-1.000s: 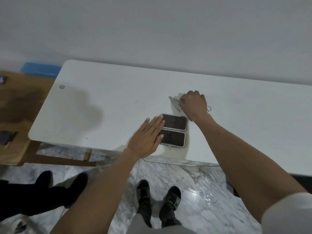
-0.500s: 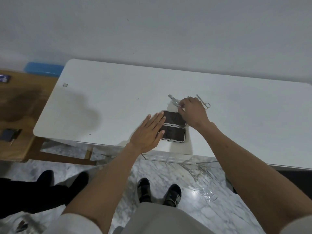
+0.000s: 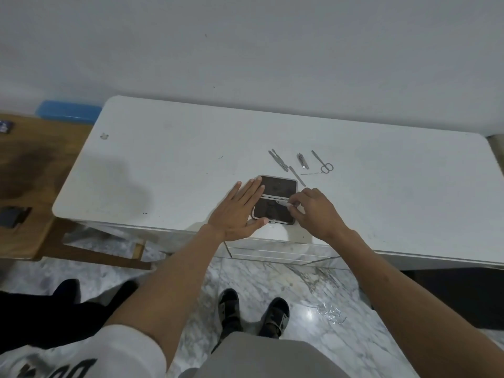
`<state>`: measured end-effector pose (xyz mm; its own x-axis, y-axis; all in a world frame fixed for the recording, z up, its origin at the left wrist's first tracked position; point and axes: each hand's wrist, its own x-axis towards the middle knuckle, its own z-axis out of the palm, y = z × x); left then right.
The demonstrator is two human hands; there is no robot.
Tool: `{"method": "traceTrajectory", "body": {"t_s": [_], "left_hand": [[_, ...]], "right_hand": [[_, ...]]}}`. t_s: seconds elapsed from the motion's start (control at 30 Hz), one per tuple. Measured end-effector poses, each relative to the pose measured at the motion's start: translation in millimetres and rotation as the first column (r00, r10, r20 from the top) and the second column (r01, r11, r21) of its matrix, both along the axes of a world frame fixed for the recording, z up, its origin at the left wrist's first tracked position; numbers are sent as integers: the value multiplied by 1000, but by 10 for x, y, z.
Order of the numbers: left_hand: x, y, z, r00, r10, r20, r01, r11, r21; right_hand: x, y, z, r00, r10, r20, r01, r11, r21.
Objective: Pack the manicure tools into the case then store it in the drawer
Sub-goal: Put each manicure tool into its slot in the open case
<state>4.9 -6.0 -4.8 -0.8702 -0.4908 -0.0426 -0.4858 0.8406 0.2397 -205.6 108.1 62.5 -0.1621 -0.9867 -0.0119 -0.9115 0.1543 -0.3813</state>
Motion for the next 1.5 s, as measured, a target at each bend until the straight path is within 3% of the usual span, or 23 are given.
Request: {"method": "traceTrajectory", "body": {"t_s": [0.83, 1.5], "left_hand": [[6, -6, -30, 998, -3, -61, 2, 1000, -15], [0, 15, -25, 998, 39, -55, -39, 999, -14]], "right_hand": [[219, -154, -112, 997, -31, 74, 33, 999, -20], [118, -228, -143, 996, 36, 84, -37, 999, 11]]}}
